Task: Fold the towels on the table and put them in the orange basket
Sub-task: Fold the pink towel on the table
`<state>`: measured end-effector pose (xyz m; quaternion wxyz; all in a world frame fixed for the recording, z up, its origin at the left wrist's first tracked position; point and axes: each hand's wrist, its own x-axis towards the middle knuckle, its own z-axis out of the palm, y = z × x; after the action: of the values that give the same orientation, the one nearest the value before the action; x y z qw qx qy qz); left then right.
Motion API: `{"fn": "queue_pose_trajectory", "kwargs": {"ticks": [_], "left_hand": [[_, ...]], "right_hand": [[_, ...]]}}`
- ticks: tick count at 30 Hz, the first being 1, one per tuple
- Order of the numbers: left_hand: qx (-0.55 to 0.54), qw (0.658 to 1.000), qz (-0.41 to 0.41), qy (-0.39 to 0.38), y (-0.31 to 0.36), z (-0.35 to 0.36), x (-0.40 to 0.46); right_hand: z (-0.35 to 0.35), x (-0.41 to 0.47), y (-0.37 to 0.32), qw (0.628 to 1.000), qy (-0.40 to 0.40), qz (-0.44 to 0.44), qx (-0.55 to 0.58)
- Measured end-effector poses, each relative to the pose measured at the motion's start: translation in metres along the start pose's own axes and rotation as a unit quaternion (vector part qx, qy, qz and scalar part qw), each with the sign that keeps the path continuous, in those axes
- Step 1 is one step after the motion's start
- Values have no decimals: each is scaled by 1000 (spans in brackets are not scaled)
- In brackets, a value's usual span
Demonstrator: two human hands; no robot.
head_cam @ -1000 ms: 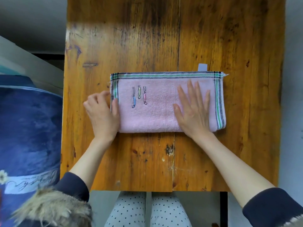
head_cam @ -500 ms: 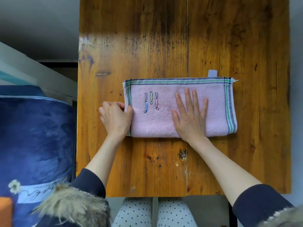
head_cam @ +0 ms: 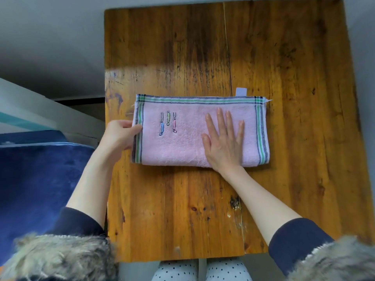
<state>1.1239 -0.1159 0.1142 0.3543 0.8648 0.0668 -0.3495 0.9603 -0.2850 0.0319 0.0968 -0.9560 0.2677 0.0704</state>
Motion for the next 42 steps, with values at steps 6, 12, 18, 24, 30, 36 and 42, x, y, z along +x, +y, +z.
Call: {"fn": "queue_pose_trajectory", "kwargs": {"ticks": [6,12,18,24,30,36,42], "left_hand": [[-38,998,40,-22,18,-11,-22],[4,988,149,26,53,14,-56],[107,961,250,53,93,86,-91],[166,951,258,28,105,185,-96],[197,948,248,35,100,231,-86],[183,946,266,30,93,248,-80],[116,934,337,26,76,230,-80]], "right_hand": [[0,4,-3,999,-36,14,-35],[-25,4,13,992,-69,-46,92],[-60,-34,65,925,21,20,379],[-62,-54,119,885,-3,132,447],[-57,-55,137,868,-48,144,473],[-56,-47,139,847,-73,158,503],[-64,-26,130,816,-98,192,537]]}}
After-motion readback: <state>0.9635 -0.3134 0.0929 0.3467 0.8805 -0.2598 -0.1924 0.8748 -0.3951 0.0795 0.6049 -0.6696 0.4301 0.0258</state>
